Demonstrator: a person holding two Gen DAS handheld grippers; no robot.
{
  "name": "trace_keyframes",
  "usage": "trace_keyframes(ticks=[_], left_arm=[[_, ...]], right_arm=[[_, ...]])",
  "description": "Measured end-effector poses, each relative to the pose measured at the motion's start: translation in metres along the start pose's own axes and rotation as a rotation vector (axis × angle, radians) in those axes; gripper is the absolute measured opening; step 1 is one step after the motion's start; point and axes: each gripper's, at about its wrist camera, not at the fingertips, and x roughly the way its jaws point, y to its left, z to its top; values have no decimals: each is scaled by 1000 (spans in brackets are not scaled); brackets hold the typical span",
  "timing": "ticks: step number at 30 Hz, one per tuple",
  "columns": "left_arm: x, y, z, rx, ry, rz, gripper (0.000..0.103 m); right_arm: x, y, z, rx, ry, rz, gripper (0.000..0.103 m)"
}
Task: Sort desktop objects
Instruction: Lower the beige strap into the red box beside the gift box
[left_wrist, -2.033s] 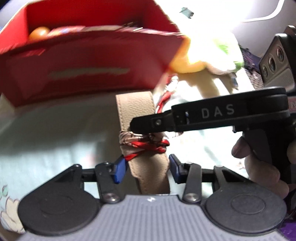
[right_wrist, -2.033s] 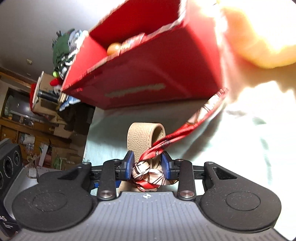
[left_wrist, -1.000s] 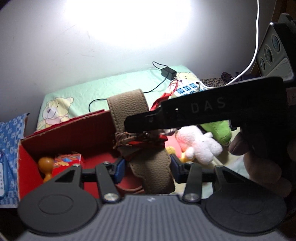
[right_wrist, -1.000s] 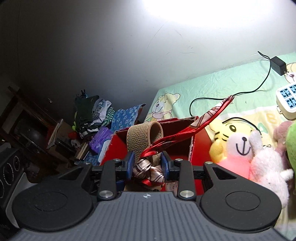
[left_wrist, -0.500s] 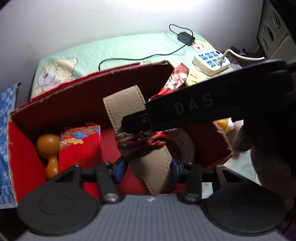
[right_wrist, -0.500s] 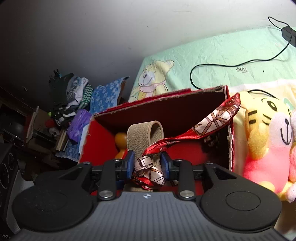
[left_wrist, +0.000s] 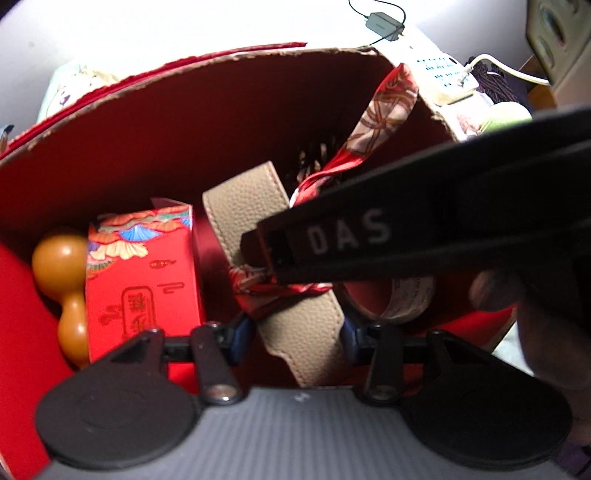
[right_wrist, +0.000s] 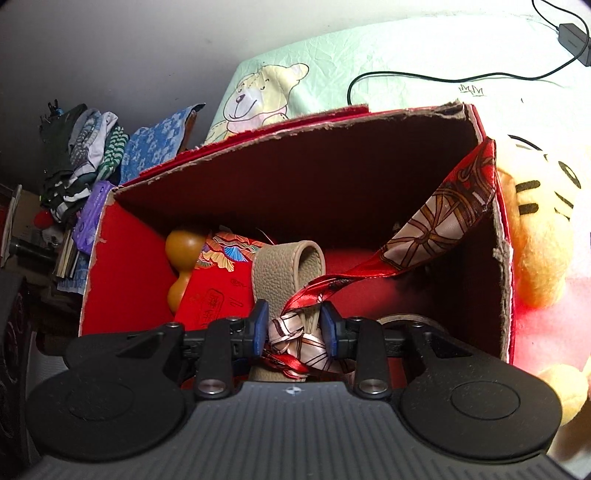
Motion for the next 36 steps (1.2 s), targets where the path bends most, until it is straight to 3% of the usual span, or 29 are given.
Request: trace_keyframes(ticks=[10, 16, 26, 32, 36], left_arm=[[29, 3, 5, -7, 99, 33, 45], [33, 5, 6, -39, 118, 22, 44], [35, 2, 3, -58, 118, 26, 49], [34, -3, 0, -53, 96, 28, 57], [33, -6, -2, -52, 82, 39, 57]], right_arm=[[16, -2, 4, 6, 35, -10, 33], [20, -3, 4, 4, 53, -17, 33], [20, -2, 1, 33, 17, -60, 32], [17, -1, 2, 33, -4, -82, 45], [14, -2, 0, 38, -18, -71, 46]])
